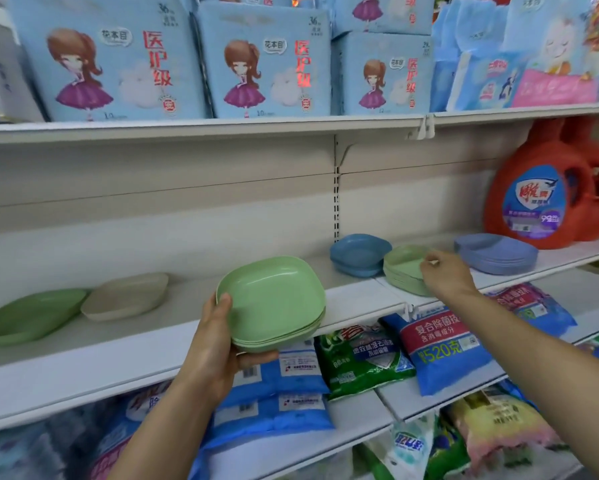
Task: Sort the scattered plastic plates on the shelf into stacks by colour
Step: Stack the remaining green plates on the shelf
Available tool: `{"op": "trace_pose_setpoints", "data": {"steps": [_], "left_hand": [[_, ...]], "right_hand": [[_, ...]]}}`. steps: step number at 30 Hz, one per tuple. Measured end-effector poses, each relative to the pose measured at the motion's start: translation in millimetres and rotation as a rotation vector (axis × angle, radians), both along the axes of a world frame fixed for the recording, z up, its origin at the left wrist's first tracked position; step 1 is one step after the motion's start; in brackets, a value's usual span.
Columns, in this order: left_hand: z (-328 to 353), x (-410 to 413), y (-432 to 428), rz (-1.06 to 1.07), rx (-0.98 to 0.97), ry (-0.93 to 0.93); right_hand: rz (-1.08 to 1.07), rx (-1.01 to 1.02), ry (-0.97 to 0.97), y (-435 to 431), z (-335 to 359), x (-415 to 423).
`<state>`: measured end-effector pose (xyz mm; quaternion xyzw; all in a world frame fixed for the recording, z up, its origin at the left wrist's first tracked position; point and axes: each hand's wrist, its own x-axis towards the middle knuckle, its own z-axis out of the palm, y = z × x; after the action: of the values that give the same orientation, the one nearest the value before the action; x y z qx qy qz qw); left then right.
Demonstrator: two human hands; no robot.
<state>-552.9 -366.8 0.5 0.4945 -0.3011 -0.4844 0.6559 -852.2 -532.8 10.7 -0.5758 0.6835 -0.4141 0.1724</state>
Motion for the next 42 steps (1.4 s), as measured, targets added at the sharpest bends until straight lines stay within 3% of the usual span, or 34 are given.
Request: {"op": "trace_pose_setpoints", "data": {"steps": [11,16,23,29,37,40,42], "left_hand": [[-8.9,95.1,56.8,0.120,-0.009,-0.064],[-18.9,166.9,114.5,0.233,-0.006,-0.042],[-19.3,277.8,181.4,0.449,0.009,-0.103],[-12.0,344.3,211.0,0.549,0.034,-0.101],[-13.9,385.8,225.3,0.550,0.045,-0.070],[-15.3,393.3,225.7,0.540,0.057,-0.066],[-16.4,395.6,224.5,0.536,0.060,-0.070]], "right_hand": [[0.505,-0.129,0.121,59.2,9.9,172.4],[0.803,0.001,-0.036,94.5,8.1,276.3],[1.071,0.031,0.020,137.8,2.2,424.7],[0.852,0.183,0.090,137.8,-9.6,538.0],[0.660,0.278,0.087,121.6,-20.6,592.9],[0.632,0.253,-0.047,119.9,-21.9,596.3],[0.650,0.234,-0.282,129.9,-15.5,593.6]]}}
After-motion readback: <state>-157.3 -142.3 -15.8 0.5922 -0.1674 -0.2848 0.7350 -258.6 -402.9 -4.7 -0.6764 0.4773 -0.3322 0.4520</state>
